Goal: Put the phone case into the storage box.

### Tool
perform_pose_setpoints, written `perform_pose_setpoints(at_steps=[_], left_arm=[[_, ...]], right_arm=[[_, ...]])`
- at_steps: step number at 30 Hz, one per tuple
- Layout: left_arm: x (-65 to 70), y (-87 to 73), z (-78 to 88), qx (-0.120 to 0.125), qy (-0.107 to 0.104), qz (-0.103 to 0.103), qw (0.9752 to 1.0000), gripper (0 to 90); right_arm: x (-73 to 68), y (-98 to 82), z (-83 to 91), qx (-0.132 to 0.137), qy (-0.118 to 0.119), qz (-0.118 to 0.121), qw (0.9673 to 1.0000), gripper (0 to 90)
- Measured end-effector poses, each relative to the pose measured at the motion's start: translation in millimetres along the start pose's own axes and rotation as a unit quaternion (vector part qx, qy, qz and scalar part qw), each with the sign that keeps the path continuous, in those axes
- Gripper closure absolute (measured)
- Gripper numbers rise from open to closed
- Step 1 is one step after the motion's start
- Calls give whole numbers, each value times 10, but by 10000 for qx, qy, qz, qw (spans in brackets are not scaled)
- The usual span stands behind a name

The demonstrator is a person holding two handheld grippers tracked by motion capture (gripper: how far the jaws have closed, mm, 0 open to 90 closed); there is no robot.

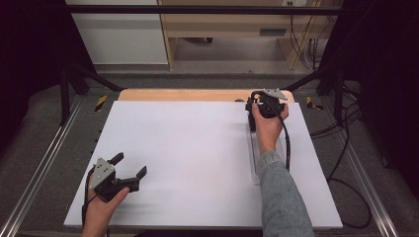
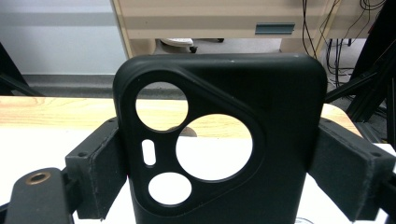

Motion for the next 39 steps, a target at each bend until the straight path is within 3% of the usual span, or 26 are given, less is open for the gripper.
perform_pose_setpoints(at_steps=[25,39], left_arm=[[7,0,-6,-7,-24,-15,10000,27],[12,-4,-10,-37,-24,-33,10000,27]], right_arm=[[-16,-11,-23,-80,31,105,9999,119],[-4,-16,-23,-119,163,117,9997,75]])
Point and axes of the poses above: each handheld gripper's, and its own axes: z roughly backward along the jaws, y roughly out of its top, x roughly to its right, the point moved 1 cm from there along -z, roughly forward along the jaws, and after that the axes turned 2 degrees about -z, right-handed, at the moved point
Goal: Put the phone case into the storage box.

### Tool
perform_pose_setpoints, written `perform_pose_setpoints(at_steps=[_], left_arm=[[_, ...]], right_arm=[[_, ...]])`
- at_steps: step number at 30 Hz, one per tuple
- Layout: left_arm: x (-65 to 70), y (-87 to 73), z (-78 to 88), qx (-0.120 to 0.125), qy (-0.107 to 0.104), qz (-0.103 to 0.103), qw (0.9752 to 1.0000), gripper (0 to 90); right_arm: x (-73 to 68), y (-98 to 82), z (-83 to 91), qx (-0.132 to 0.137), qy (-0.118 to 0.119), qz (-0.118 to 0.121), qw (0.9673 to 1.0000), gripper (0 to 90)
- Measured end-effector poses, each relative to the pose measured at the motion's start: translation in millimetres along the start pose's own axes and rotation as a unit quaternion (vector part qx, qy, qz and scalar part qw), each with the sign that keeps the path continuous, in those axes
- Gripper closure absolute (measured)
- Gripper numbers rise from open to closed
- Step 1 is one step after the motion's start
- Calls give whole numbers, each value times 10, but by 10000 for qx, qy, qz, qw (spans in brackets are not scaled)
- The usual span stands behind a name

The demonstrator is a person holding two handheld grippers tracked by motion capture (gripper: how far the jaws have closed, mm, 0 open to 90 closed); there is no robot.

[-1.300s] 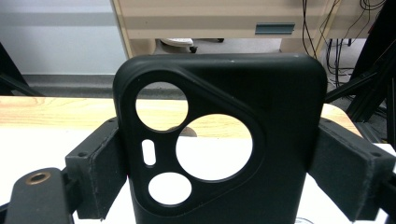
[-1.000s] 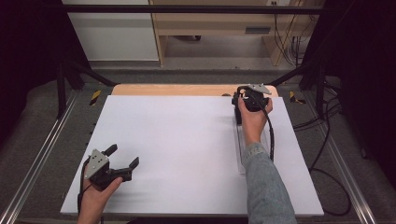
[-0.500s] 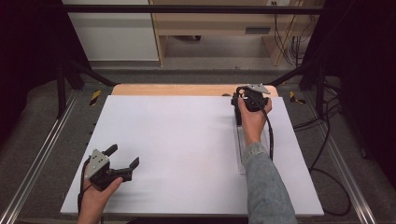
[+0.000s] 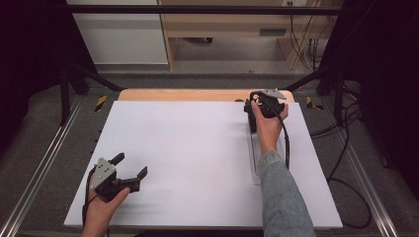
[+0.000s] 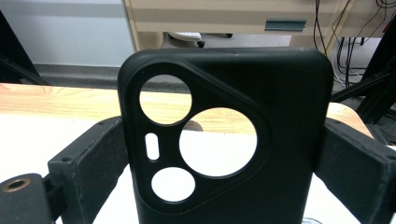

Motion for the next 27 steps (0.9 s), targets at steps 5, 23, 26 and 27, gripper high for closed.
perform_pose_setpoints(at_steps=[5,23,26,27], left_arm=[[-1,0,1,6,4,2,10000,27],[-2,11,12,42,45,-24,10000,27],[-1,11,13,37,44,-30,10000,27],[-1,11,14,40,46,-31,10000,27]], right_arm=[[15,15,15,49,-8,-28,10000,72],[26,87,202,139,121,78,9998,64],[38,79,234,150,131,98,9998,63],[44,78,241,139,142,102,9998,63]])
Point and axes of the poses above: each handheld gripper's, and its own axes: z roughly backward along the jaws, y roughly out of its top, x roughly to its right, the point moved 1 cm from there along -z, roughly forward along the jaws, and after that the axes turned 2 degrees about -z, right-handed, at the moved point
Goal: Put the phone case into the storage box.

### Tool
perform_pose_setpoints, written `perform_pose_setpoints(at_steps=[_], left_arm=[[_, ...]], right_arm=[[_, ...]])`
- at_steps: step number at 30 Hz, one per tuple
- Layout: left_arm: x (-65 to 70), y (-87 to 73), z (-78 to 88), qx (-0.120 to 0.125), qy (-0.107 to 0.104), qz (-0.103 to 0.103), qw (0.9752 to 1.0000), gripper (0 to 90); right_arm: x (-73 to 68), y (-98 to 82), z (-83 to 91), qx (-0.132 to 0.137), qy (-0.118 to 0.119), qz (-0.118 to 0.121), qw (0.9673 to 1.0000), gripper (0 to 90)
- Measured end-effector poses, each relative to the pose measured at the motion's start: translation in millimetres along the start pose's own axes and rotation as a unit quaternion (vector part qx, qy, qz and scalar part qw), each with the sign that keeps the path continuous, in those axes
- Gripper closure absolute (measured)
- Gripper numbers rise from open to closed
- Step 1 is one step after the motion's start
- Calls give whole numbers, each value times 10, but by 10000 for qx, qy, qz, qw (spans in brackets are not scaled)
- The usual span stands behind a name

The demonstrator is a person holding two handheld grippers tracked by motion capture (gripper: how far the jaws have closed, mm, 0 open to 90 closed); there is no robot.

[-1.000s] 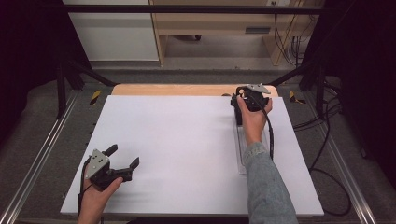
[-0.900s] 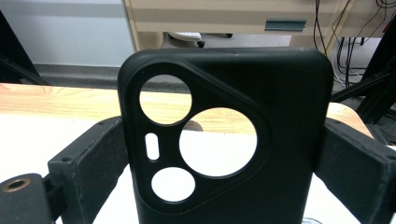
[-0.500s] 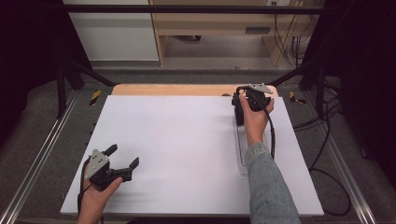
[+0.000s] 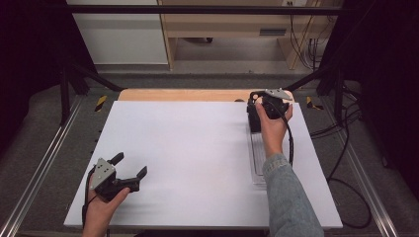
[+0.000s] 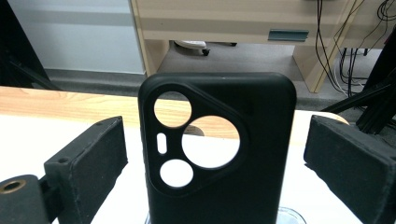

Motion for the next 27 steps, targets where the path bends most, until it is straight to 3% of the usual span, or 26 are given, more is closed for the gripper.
perform_pose_setpoints(at_steps=[27], left_arm=[[0,4,6,13,24,-33,10000,27]], right_arm=[[52,105,249,157,205,-86,9996,64]])
Point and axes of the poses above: each handheld gripper's, and its own axes: z roughly backward along the jaws, y roughly out of its top, x roughly to its right, the point moved 1 cm from there along -z, roughly forward along the jaws, and after that the axes turned 2 degrees about -z, right-handed, at the moved point
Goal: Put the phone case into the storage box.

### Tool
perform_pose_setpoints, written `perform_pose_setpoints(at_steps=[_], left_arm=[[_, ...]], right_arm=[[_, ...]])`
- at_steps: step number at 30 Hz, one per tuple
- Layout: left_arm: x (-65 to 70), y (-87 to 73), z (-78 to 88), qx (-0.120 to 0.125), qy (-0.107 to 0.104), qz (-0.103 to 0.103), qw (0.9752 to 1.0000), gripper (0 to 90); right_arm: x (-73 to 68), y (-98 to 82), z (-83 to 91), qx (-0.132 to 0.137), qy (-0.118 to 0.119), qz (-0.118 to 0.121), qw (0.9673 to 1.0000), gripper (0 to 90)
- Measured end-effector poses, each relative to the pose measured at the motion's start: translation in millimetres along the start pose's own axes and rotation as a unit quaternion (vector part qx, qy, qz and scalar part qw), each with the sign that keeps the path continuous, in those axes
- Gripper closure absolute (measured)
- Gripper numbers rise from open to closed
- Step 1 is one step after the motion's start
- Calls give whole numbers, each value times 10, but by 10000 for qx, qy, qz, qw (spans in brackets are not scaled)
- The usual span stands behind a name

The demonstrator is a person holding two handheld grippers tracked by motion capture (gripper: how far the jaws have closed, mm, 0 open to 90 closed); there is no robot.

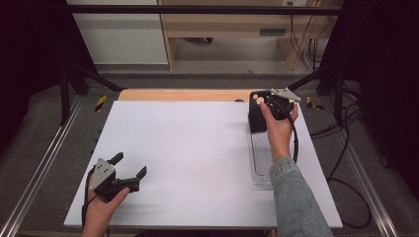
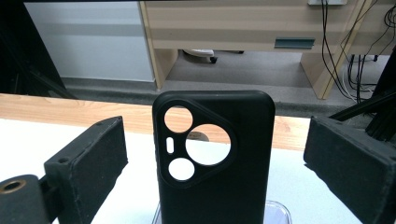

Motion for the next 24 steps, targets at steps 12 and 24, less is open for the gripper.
perform_pose_setpoints(at_steps=[12,24], left_arm=[[1,0,1,1,2,-5,10000,27],[7,2,-1,2,-5,-21,10000,27]], right_arm=[[3,3,11,-23,-4,-6,10000,67],[-8,3,49,50,31,54,10000,77]])
Point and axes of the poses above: each handheld gripper's, and its own axes: z roughly backward along the jaws, y roughly out of its top, x roughly to its right, the point moved 1 cm from there along -z, roughly forward along the jaws, and after that the axes turned 2 degrees about -z, right-handed, at the moved point
